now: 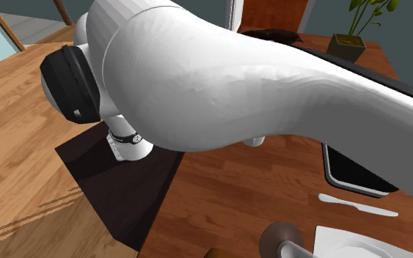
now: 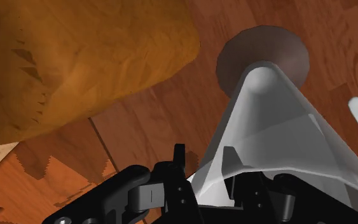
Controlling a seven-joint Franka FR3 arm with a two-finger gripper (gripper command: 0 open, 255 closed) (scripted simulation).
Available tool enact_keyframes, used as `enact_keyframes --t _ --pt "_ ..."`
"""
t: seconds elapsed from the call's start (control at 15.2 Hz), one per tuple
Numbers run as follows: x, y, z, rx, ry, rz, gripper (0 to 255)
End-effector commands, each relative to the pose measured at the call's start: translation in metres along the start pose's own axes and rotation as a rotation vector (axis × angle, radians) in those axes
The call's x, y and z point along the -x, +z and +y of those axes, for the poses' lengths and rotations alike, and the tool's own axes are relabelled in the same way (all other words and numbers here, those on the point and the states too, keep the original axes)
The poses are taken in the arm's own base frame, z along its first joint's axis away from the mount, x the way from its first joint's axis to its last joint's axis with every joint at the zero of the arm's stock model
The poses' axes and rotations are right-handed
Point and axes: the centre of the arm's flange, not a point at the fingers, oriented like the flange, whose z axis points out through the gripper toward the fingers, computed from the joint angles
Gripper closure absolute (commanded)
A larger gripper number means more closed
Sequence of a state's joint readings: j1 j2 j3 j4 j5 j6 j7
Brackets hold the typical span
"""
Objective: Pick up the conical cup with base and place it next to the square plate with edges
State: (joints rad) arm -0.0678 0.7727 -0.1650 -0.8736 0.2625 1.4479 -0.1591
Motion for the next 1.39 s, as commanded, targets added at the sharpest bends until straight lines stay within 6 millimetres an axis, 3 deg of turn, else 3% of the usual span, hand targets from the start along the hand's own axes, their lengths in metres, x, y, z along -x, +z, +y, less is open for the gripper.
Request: enact_keyframes --t 0.0,0.4,0.86,0.92,1.25,1.32 --pt "-0.001 0.013 0.005 0.004 0.004 -0.004 255" --pt "-0.005 0.042 0.010 0.004 0.004 -0.004 255" --pt "-0.005 0.042 0.010 0.004 0.004 -0.004 255" --pt "-0.005 0.041 0.010 0.004 0.004 -0.004 0" --pt "-0.005 0.042 0.010 0.004 0.004 -0.004 0" --pt "-0.006 0.029 0.010 0.004 0.004 -0.004 0"
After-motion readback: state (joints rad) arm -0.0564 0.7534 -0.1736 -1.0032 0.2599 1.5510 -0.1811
